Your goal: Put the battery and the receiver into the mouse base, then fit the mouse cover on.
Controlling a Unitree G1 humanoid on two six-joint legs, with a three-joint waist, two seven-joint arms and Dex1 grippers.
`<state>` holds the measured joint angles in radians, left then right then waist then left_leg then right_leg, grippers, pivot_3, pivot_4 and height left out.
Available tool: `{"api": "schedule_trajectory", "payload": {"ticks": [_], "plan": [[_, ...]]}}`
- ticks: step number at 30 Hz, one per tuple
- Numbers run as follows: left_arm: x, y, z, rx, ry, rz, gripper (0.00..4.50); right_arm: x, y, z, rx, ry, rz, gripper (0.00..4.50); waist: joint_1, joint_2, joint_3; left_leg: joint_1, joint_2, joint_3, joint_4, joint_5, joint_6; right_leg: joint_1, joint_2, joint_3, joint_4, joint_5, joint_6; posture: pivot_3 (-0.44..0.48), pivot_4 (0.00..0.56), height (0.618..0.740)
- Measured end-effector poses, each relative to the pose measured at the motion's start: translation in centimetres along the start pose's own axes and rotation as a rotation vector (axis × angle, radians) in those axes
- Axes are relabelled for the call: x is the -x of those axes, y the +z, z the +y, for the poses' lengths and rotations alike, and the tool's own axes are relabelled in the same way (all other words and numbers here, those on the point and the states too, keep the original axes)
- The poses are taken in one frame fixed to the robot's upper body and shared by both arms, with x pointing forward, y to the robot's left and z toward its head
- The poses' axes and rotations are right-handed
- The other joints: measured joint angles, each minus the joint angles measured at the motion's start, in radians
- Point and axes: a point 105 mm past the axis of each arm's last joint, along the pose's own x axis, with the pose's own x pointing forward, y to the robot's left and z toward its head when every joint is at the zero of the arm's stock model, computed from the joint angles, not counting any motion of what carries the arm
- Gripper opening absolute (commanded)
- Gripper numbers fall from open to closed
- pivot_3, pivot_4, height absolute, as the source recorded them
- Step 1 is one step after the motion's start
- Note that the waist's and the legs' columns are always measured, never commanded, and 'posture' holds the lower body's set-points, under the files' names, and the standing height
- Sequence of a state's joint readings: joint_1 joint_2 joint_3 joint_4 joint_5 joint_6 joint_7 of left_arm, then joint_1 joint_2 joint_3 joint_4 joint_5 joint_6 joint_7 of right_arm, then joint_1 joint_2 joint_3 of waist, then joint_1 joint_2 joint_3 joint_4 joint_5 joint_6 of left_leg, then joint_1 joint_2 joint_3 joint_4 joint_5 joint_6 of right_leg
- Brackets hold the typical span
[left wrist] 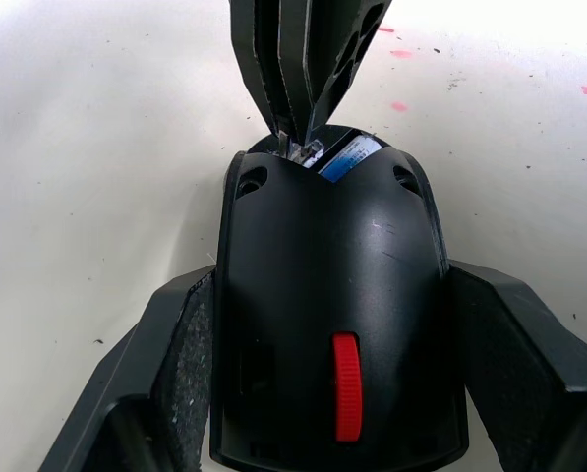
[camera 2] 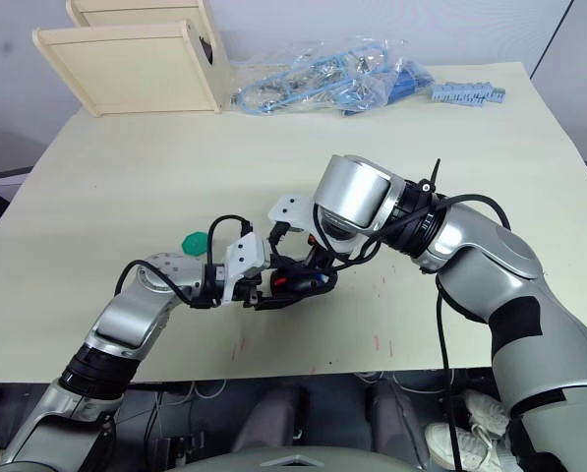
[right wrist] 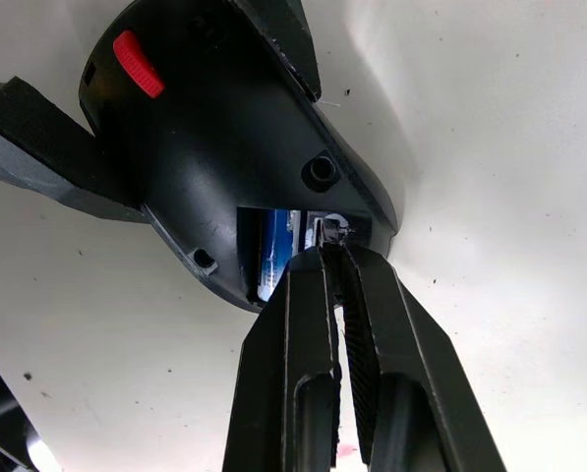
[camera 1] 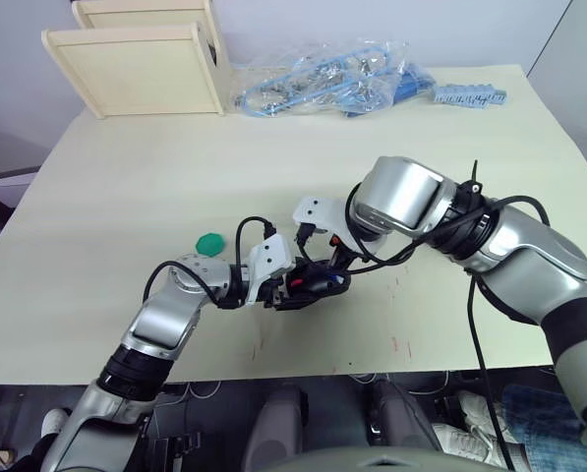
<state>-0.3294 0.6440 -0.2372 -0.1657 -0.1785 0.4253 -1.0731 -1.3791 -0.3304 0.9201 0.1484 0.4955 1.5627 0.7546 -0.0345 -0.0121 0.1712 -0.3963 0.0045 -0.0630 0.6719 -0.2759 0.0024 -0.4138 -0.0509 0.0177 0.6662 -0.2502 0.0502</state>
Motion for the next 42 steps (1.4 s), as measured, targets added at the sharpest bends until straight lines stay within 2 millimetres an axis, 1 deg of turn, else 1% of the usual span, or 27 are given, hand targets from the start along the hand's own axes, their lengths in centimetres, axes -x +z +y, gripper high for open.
{"api": "schedule_trajectory", "payload": {"ticks": [10, 16, 26, 42], "plan": [[0.0, 0.0, 0.0, -0.001, 0.001, -0.003, 2.96, -0.2, -0.1, 0.3, 0.019, 0.004, 0.019, 0.0, 0.0, 0.0, 0.0, 0.0, 0.0, -0.001, 0.0, 0.0, 0.0, 0.0, -0.001, 0.0, 0.0, 0.0, 0.0, 0.0, 0.15, 0.74], [0.0, -0.1, -0.1, -0.007, 0.004, -0.007, 2.96, -0.2, 0.2, 0.3, -0.036, 0.018, 0.051, 0.0, 0.0, 0.001, 0.0, 0.0, -0.001, -0.001, 0.0, 0.0, 0.0, 0.0, -0.001, 0.0, -0.001, 0.0, 0.0, 0.0, 0.15, 0.74], [0.0, -0.2, -0.1, -0.006, 0.009, -0.005, 2.96, -0.4, 0.8, 0.3, -0.081, 0.031, 0.082, 0.0, -0.002, 0.001, -0.001, 0.0, -0.001, -0.001, 0.0, 0.0, 0.0, 0.0, -0.001, 0.0, -0.001, 0.0, 0.0, 0.0, 0.15, 0.74], [-0.1, -0.2, -0.1, -0.004, 0.019, -0.005, 2.96, -0.5, 1.0, 0.4, -0.082, 0.022, 0.122, 0.0, -0.002, 0.003, -0.003, 0.001, -0.001, -0.002, 0.0, 0.0, 0.0, 0.001, -0.001, 0.0, 0.0, 0.0, 0.0, 0.0, 0.15, 0.74]]}}
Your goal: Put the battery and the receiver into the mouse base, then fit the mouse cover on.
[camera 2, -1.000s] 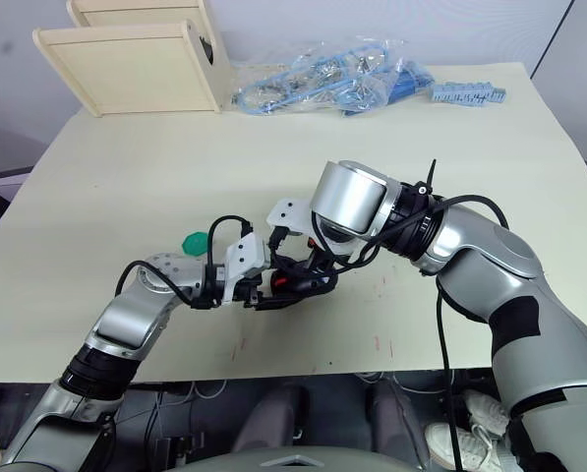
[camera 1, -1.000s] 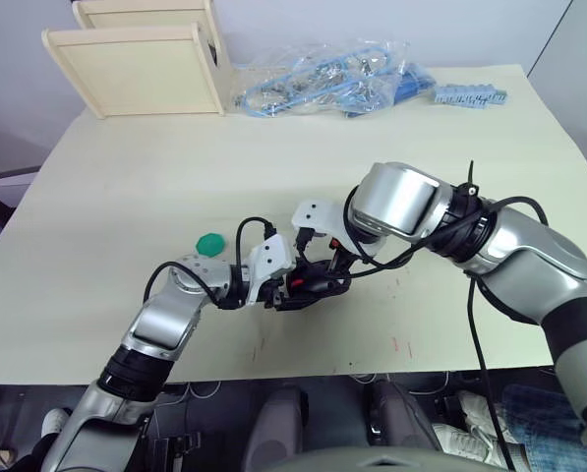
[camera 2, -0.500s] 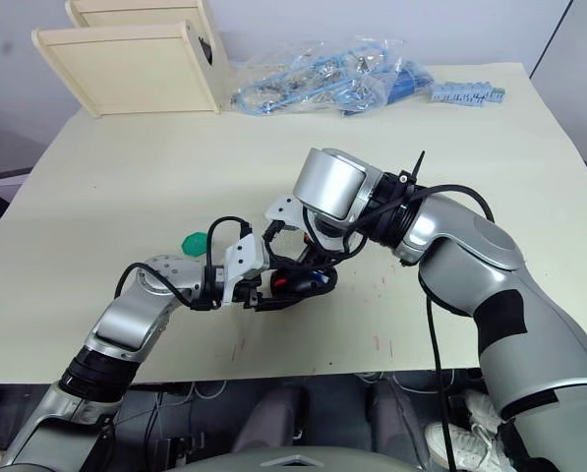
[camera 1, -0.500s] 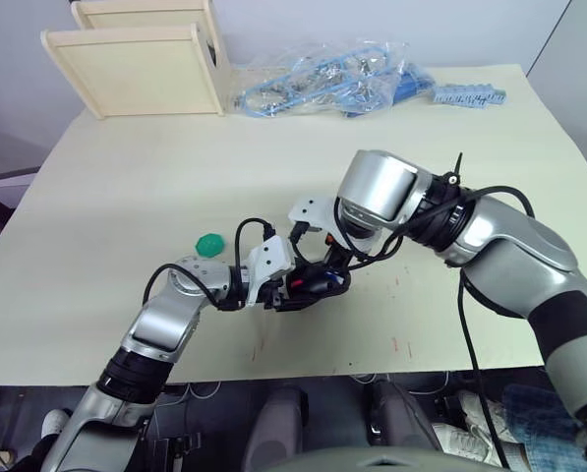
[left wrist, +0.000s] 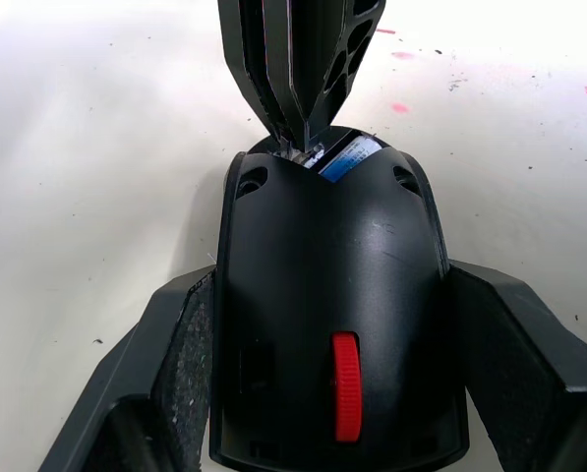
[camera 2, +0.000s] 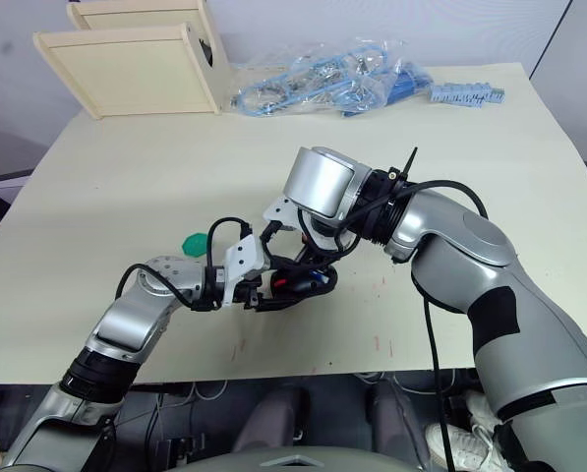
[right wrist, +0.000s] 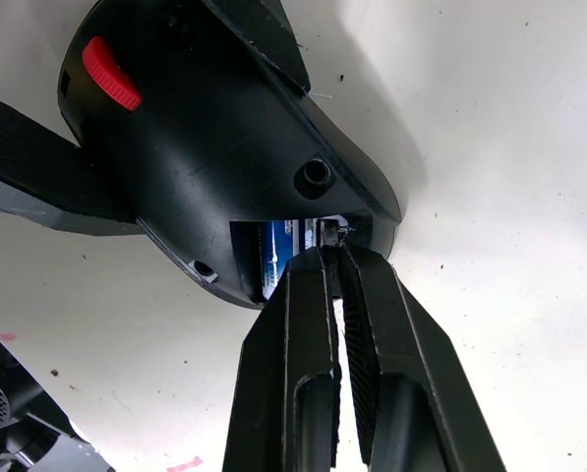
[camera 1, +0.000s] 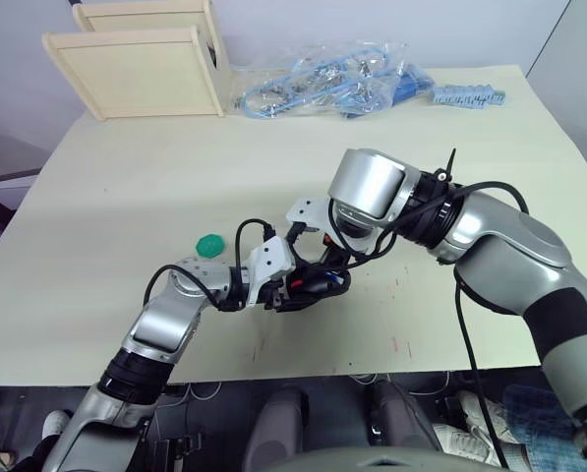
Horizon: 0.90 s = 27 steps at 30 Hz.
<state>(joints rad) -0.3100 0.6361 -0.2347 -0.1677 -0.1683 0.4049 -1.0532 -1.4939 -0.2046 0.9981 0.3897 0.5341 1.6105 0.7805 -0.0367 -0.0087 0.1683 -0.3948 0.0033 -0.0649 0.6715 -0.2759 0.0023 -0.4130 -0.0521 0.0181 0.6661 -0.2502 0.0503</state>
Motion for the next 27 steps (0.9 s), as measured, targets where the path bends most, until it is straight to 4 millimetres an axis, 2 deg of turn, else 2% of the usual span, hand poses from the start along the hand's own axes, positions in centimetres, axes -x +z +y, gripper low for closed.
{"api": "schedule_trajectory", "payload": {"ticks": [17, 27], "plan": [[-0.3, 0.0, -0.3, -0.011, 0.001, -0.02, 2.96, -0.1, 0.0, 0.1, -0.02, 0.006, 0.071, 0.0, 0.003, 0.002, -0.001, -0.001, -0.001, 0.0, -0.001, 0.0, 0.0, 0.0, -0.001, 0.0, -0.002, 0.0, 0.0, 0.0, 0.15, 0.74], [-0.4, -0.6, -0.6, 0.016, 0.01, -0.014, 2.96, -1.0, 0.3, 0.1, -0.057, 0.011, 0.066, 0.0, 0.0, 0.005, -0.017, 0.003, -0.001, 0.0, -0.002, 0.0, 0.0, 0.002, -0.001, 0.0, -0.001, 0.0, 0.0, 0.0, 0.15, 0.74]]}}
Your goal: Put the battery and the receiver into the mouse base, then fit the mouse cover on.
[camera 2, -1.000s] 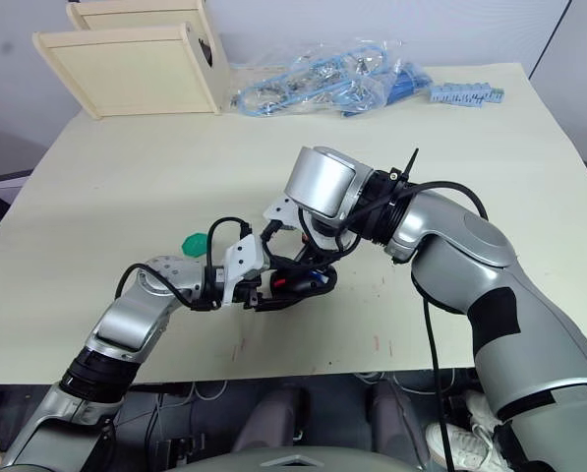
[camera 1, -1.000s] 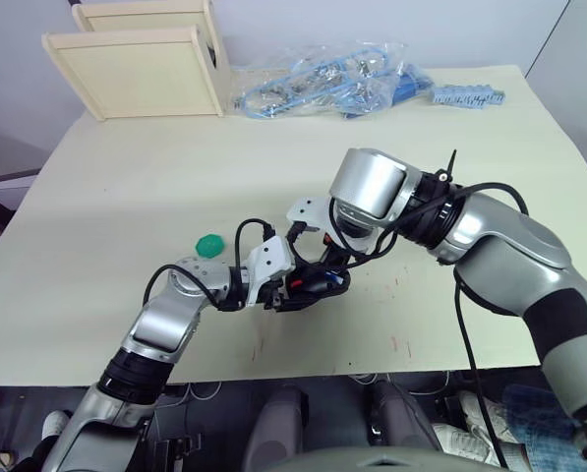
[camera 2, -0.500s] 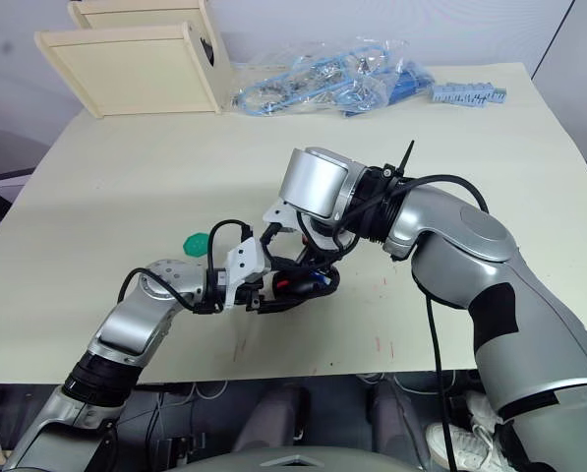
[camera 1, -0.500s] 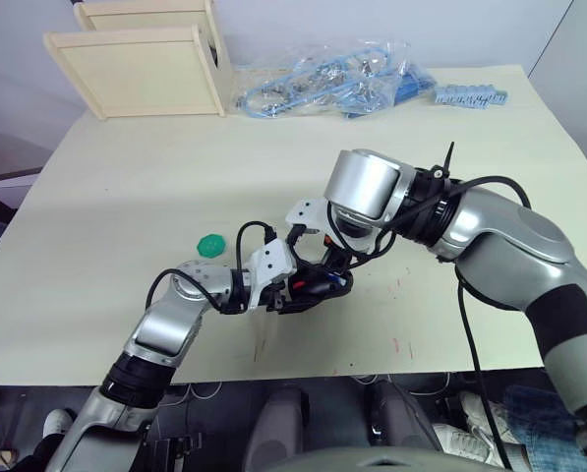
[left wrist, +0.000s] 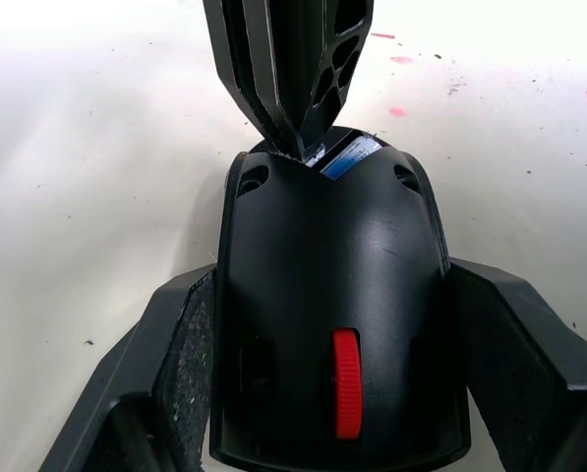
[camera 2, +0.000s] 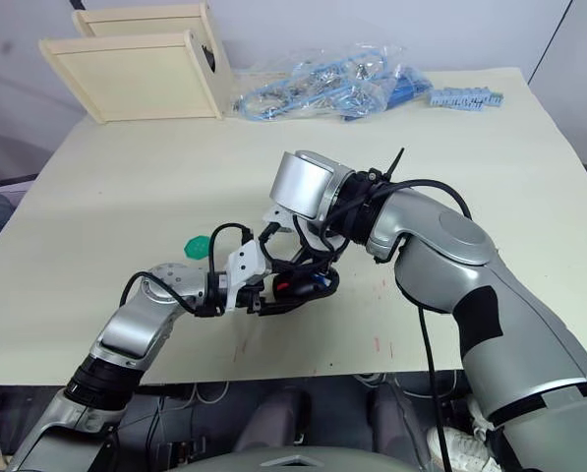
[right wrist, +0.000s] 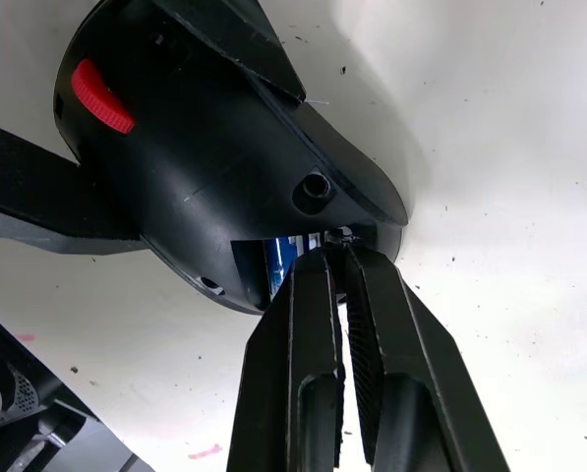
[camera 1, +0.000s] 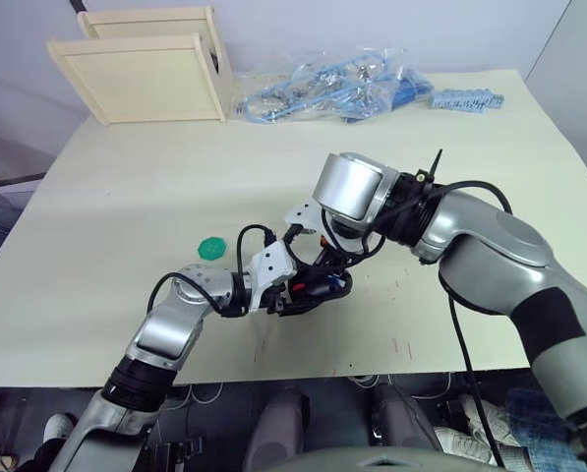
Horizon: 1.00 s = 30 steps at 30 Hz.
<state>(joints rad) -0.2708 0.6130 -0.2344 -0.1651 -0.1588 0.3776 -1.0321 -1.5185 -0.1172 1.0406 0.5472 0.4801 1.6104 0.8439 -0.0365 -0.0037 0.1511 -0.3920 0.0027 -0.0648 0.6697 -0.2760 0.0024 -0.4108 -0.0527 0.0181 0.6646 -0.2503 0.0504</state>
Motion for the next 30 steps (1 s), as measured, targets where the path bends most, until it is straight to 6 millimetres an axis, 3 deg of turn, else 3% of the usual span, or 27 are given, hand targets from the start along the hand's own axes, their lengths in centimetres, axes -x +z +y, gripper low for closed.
{"api": "schedule_trajectory", "payload": {"ticks": [15, 16, 18, 19, 20, 21, 30], "plan": [[0.0, -0.1, 0.0, -0.004, 0.003, 0.001, 2.96, 0.0, 0.1, 0.0, 0.022, 0.01, -0.013, 0.0, -0.001, 0.001, -0.002, 0.0, 0.0, 0.0, 0.0, 0.0, 0.0, 0.0, 0.0, 0.0, 0.0, 0.0, 0.0, 0.0, 0.15, 0.74], [0.0, 0.0, 0.0, -0.005, 0.003, 0.0, 2.96, 0.0, 0.2, 0.0, 0.027, 0.018, -0.015, 0.68, -0.001, 0.001, -0.002, 0.0, 0.0, 0.0, 0.0, 0.0, 0.0, 0.0, 0.0, 0.0, 0.0, 0.0, 0.0, 0.0, 0.15, 0.74], [0.0, 0.0, 0.0, -0.008, 0.003, -0.001, 2.96, 0.1, 0.3, 0.2, 0.034, 0.047, -0.024, 1.51, -0.001, 0.001, -0.002, 0.0, 0.0, 0.0, 0.0, 0.0, 0.0, 0.0, 0.0, 0.0, 0.0, 0.0, 0.0, 0.0, 0.15, 0.74], [0.0, 0.0, 0.0, -0.008, 0.003, -0.001, 2.96, 0.1, 0.3, 0.3, 0.036, 0.052, -0.027, 1.51, -0.001, 0.001, -0.002, 0.0, 0.0, 0.0, 0.0, 0.0, 0.0, 0.0, 0.0, 0.0, 0.0, 0.0, 0.0, 0.0, 0.15, 0.74], [0.0, 0.0, 0.0, -0.008, 0.002, -0.001, 2.96, 0.2, 0.4, 0.2, 0.04, 0.041, -0.03, 2.19, -0.001, 0.001, -0.002, 0.0, 0.0, 0.0, 0.0, 0.0, 0.0, 0.0, 0.0, 0.0, 0.0, 0.0, 0.0, 0.0, 0.15, 0.74], [0.0, 0.0, 0.0, -0.011, 0.001, 0.0, 2.96, 0.3, 0.4, 0.0, 0.04, 0.029, -0.031, 2.37, -0.001, 0.001, -0.002, 0.0, 0.0, 0.0, 0.0, 0.0, 0.0, 0.0, 0.0, 0.0, 0.0, 0.0, 0.0, 0.0, 0.15, 0.74], [0.0, 0.0, -0.1, -0.016, -0.007, 0.0, 2.96, 1.7, 0.1, -0.1, 0.053, 0.042, -0.073, 2.37, 0.0, 0.002, -0.001, -0.002, 0.0, -0.001, 0.0, 0.0, 0.0, -0.002, 0.0, 0.0, -0.001, 0.0, 0.0, 0.0, 0.15, 0.74]]}}
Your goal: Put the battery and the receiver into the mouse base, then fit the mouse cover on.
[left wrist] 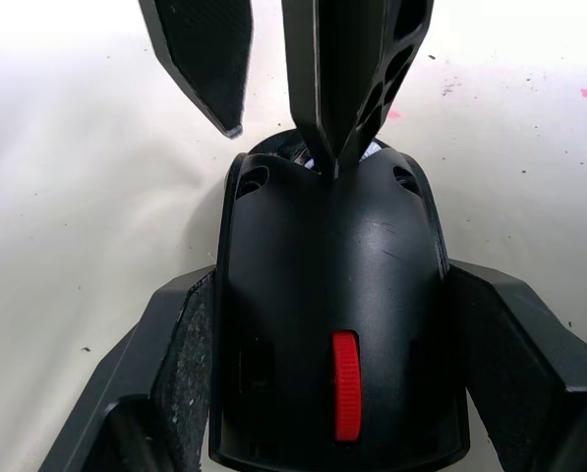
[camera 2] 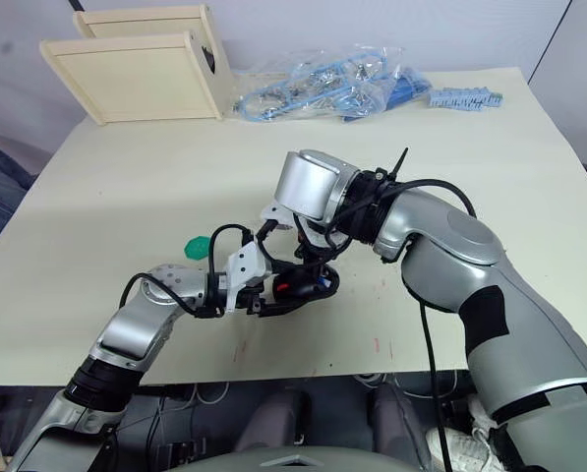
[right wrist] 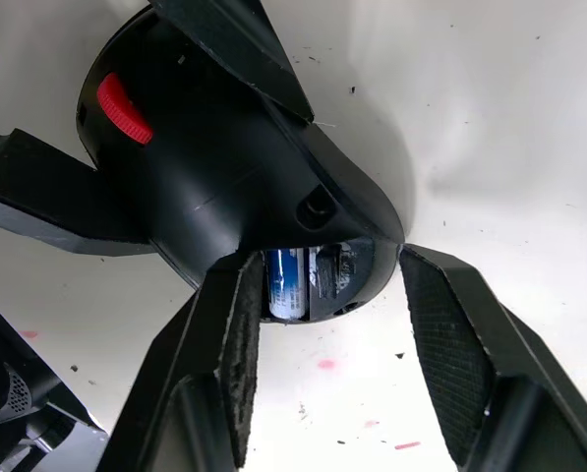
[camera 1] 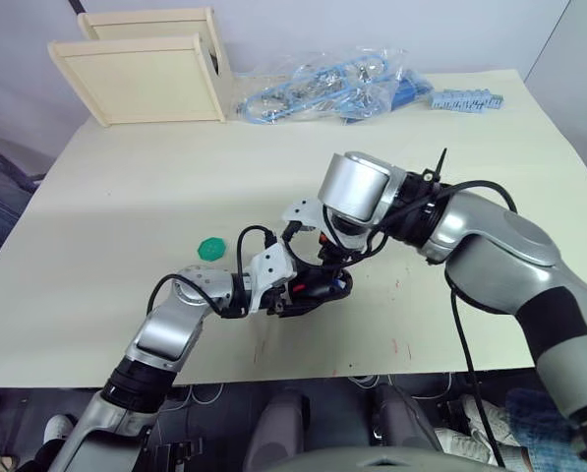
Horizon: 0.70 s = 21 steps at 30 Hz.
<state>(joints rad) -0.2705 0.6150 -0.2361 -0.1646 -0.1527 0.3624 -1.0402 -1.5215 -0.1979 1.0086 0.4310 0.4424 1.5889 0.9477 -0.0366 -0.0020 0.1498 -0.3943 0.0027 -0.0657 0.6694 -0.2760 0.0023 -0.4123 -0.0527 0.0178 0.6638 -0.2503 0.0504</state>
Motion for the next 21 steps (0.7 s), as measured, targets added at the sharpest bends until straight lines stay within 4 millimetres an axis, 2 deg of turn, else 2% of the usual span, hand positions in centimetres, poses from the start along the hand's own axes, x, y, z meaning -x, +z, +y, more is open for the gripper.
{"api": "schedule_trajectory", "payload": {"ticks": [4, 9, 13, 17, 21], "plan": [[0.0, 0.0, 0.0, 0.0, 0.0, 0.001, 2.96, 1.1, -0.3, 0.2, 0.025, 0.009, -0.021, 2.37, 0.001, 0.0, 0.0, 0.0, 0.0, -0.001, 0.0, 0.0, 0.0, 0.0, 0.0, -0.001, 0.0, 0.0, 0.0, 0.0, 0.15, 0.74], [0.0, 0.0, 0.1, 0.003, -0.003, 0.005, 2.96, 2.6, -1.2, -0.7, 0.008, 0.01, -0.065, 2.37, -0.001, 0.0, 0.0, 0.0, 0.0, -0.001, 0.0, 0.0, 0.0, 0.0, 0.0, -0.001, 0.0, 0.0, 0.0, 0.0, 0.15, 0.74], [0.0, 0.1, 0.1, 0.007, -0.004, 0.007, 2.96, 2.8, -1.3, -0.5, 0.015, 0.034, -0.103, 2.37, -0.001, 0.0, 0.0, 0.0, 0.0, 0.0, 0.0, 0.0, 0.0, 0.0, 0.0, 0.0, 0.0, 0.0, 0.0, 0.0, 0.15, 0.74], [0.0, 0.2, 0.2, 0.005, -0.005, 0.007, 2.96, 3.2, -1.9, -1.1, 0.015, 0.031, -0.193, 2.37, 0.002, 0.0, 0.0, -0.001, 0.0, 0.0, 0.0, 0.0, 0.0, 0.0, 0.0, -0.001, 0.0, 0.0, 0.0, 0.0, 0.15, 0.74], [0.1, 0.3, 0.3, 0.003, -0.01, 0.007, 2.96, 3.2, -3.7, -1.9, 0.044, 0.033, -0.373, 2.37, 0.004, -0.001, 0.0, -0.003, 0.0, 0.0, 0.0, 0.0, 0.0, 0.0, 0.0, -0.002, -0.001, 0.0, 0.0, 0.0, 0.15, 0.74]]}}
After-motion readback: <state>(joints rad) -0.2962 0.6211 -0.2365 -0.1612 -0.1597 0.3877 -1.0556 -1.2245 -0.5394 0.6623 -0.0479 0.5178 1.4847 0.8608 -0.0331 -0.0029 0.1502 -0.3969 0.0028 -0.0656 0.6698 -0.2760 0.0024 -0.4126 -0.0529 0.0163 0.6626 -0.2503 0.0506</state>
